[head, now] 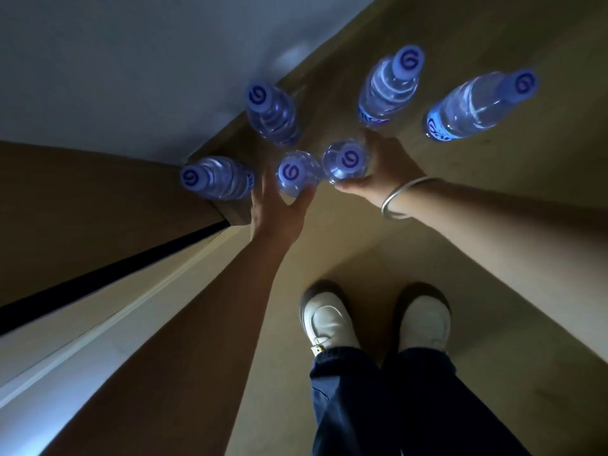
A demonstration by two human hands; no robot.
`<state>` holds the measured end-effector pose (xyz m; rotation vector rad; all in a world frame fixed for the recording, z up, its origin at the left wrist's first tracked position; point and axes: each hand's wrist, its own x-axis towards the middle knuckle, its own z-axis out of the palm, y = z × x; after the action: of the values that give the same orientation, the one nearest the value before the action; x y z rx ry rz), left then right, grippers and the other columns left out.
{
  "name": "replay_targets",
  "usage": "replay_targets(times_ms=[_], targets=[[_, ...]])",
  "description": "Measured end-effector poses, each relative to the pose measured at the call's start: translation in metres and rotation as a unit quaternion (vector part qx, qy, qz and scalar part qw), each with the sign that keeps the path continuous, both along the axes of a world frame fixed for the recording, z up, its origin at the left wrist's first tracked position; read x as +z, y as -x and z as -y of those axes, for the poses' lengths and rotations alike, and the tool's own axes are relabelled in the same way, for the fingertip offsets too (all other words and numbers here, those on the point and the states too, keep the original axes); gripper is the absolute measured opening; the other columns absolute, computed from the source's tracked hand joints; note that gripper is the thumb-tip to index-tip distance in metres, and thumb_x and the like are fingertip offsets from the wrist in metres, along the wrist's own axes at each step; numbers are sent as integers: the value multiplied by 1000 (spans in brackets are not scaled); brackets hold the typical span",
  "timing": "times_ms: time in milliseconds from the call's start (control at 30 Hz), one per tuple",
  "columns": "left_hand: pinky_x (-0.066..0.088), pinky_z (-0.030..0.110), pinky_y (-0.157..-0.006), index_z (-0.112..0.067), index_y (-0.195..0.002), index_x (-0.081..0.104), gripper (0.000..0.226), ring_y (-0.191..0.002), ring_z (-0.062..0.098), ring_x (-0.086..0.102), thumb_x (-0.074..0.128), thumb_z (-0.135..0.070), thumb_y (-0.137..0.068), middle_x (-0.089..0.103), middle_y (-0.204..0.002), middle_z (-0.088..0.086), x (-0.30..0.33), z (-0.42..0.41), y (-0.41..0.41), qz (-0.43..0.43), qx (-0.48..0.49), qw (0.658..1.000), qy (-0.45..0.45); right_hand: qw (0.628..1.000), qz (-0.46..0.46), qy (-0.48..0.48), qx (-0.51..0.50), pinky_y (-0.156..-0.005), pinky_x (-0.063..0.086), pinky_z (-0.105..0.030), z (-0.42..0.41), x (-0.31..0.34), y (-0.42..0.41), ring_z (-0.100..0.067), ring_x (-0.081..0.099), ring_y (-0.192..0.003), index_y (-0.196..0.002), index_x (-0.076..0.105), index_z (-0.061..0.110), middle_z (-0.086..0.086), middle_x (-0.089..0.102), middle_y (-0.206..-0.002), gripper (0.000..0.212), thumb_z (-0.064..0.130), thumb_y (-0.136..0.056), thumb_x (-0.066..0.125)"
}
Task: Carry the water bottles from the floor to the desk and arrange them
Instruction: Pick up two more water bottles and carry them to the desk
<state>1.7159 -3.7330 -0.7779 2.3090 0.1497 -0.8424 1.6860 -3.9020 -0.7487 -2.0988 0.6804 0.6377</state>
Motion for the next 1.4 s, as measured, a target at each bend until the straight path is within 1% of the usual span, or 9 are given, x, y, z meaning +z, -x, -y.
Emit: replay_targets(times_ms=[100, 267, 467, 600, 800, 900, 1033, 1267, 1400], targets=[[45, 36, -95, -19, -138, 38, 75, -118, 21, 52, 72, -41, -75, 53, -130, 7, -2, 2, -11, 36, -15, 999, 33, 999, 0, 3, 49, -104, 36, -33, -2, -17, -12, -28, 44, -124, -137, 36, 14, -18, 45, -132, 88, 37, -65, 81], [48, 35, -91, -14, -124, 54, 56, -108, 23, 59, 73, -36, -77, 62, -116, 6, 3, 5, -18, 28, -26, 999, 37, 997, 48, -3, 66, -90, 47, -40, 0, -16, -11, -31, 59, -104, -112, 57, 11, -14, 63, -110, 52, 29, -69, 78], [46, 34, -92, -14, -126, 54, 57, -109, 24, 58, 72, -38, -78, 61, -121, 8, 39, -15, 19, -11, 18, 1000, 14, 987, -64, 19, 149, -84, 46, -35, 4, 19, 29, -33, 58, -100, -118, 51, 19, -13, 57, -112, 59, 43, -69, 74], [38, 22, -85, -23, -132, 48, 59, -113, 19, 54, 69, -40, -80, 56, -129, 0, 97, -33, 67, -44, 40, 998, -14, 980, -109, 23, 162, -96, 45, -39, -1, 81, 72, -34, 53, -113, -132, 44, 26, -12, 49, -128, 72, 41, -70, 75], [39, 26, -85, -26, -135, 44, 59, -113, 22, 54, 66, -39, -82, 53, -131, 0, 191, -46, 130, -97, 74, 992, -40, 975, -120, -5, 189, -97, 43, -43, -19, 182, 114, -37, 52, -113, -131, 46, 21, -14, 51, -127, 66, 36, -74, 73], [40, 23, -84, -27, -133, 47, 56, -111, 20, 55, 68, -35, -82, 54, -129, -2, 248, -48, 162, -77, 112, 991, -11, 983, -67, -30, 170, -97, 42, -41, -30, 241, 129, -35, 54, -111, -131, 50, 16, -19, 54, -121, 63, 29, -74, 75], [33, 6, -75, -21, -127, 54, 51, -100, 12, 52, 72, -27, -79, 55, -110, -11, 332, -50, 197, -8, 186, 981, 46, 975, 25, -13, 220, -94, 41, -36, -46, 328, 143, -34, 57, -104, -134, 50, 13, -20, 54, -116, 67, 27, -73, 76], [35, 35, -106, -22, -128, 53, 54, -129, 21, 43, 72, -30, -79, 44, -142, 3, 468, -60, 234, 72, 334, 939, 46, 937, 85, -1, 339, -93, 43, -37, -76, 465, 139, -31, 56, -107, -135, 48, 18, -15, 54, -118, 70, 37, -73, 75], [31, 9, -86, -17, -128, 55, 56, -117, 18, 52, 75, -27, -77, 55, -129, 2, 533, -89, 253, 111, 381, 917, 43, 901, 154, -14, 406, -95, 41, -41, -112, 530, 150, -34, 56, -106, -130, 52, 10, -16, 58, -115, 67, 30, -72, 77]])
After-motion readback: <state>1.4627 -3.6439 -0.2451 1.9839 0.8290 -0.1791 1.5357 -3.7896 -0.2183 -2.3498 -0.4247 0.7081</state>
